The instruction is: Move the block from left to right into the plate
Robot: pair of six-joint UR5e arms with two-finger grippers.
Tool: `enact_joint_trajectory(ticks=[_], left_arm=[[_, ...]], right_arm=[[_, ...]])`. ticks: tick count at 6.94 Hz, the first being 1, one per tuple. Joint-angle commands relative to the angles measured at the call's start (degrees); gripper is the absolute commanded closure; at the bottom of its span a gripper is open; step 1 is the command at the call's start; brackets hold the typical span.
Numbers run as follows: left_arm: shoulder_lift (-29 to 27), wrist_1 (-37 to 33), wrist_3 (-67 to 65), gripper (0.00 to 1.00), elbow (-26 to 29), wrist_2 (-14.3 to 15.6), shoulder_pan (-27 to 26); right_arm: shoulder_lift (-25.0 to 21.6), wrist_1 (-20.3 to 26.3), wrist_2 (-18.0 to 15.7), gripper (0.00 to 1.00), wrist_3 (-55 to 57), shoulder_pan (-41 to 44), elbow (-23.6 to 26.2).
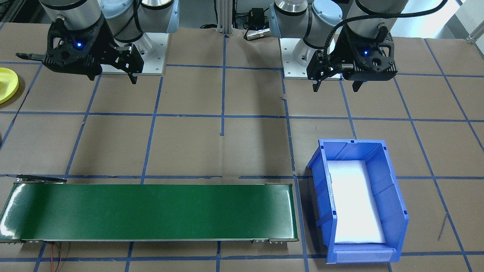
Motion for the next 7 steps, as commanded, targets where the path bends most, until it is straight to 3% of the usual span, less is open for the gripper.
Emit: enact_joint_trajectory(ticks=[1, 2, 3, 5, 6, 7], left_arm=[[0.09, -0.08, -0.1, 0.0, -0.03, -0.04, 0.03], [0.09, -0.07, -0.1, 0.0, -0.03, -0.04, 0.04], [0.09, -0.07, -0.1, 0.0, -0.03, -0.04, 0.04], [0.09, 0.19, -0.1, 0.0, -0.38, 0.04, 0.04], [0.09, 0.36, -0.02, 0.0, -0.2, 0.13, 0.12], [0.09, 0.37, -0.02, 0.0, -0.2, 0.22, 0.12]], right_arm=[[-0.12, -0.39, 0.4, 0.0, 0.14, -0.04, -0.57], [-0.12, -0.36, 1.19, 0.0, 0.83, -0.04, -0.84], [-0.03, -0.36, 4.16, 0.0, 0.67, -0.04, -1.1], [0.06, -2.46, 2.18, 0.0, -5.8, -0.04, -1.19], [-0.12, -4.12, -0.53, 0.0, -5.32, -0.04, -1.19], [-0.12, -4.75, -0.47, 0.0, -2.79, 0.04, -0.93]])
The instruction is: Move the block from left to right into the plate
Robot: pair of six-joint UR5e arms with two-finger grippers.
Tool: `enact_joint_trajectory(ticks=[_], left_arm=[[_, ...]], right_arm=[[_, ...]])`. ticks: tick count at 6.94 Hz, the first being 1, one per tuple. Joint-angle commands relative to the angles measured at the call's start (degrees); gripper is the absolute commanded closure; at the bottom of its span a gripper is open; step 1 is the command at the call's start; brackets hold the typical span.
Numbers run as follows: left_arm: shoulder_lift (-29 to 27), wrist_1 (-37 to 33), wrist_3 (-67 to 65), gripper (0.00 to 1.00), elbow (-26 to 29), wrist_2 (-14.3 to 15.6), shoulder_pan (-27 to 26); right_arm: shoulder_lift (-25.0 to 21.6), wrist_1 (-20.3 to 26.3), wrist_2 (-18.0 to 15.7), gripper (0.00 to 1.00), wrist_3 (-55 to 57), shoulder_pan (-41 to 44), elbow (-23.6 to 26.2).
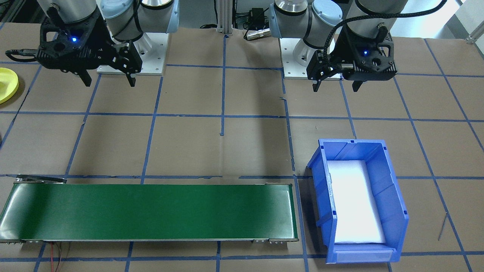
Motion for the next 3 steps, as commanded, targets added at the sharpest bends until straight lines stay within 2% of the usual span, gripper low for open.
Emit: enact_joint_trajectory(ticks=[1, 3], left_arm=[[0.0, 0.08, 0.02, 0.0, 0.01, 0.02, 0.03], [0.0, 0.08, 0.02, 0.0, -0.07, -0.07, 0.12]], right_arm=[[-0.06, -2.73, -0.95, 0.0, 6.84, 0.08, 0.25], [0.11, -2.65, -0.51, 0.0, 6.98, 0.08, 0.17]])
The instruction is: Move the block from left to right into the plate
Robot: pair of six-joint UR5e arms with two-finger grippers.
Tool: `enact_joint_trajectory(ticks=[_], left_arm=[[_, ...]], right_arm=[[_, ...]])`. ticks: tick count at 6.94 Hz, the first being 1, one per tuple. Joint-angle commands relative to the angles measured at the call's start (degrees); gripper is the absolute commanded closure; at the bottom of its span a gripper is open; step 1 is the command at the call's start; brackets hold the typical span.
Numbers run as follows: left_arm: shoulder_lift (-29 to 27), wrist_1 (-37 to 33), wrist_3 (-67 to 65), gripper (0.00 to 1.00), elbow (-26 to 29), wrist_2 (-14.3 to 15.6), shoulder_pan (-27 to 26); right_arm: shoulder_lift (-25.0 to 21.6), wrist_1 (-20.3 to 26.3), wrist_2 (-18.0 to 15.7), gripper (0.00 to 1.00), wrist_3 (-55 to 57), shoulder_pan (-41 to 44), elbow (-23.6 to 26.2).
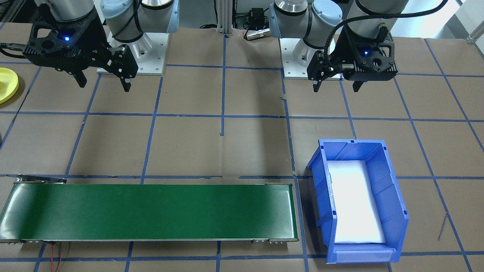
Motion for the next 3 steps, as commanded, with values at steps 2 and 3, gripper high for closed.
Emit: enact_joint_trajectory(ticks=[2, 3], left_arm=[[0.09, 0.0, 0.0, 0.0, -0.03, 0.05, 0.03], [0.09, 0.09, 0.0, 0.0, -0.03, 0.06, 0.03]], right_arm=[[0.09, 0.18, 0.48, 0.0, 0.48, -0.08, -0.09], [0.0, 0.44, 0.48, 0.0, 0.48, 0.01, -0.09]])
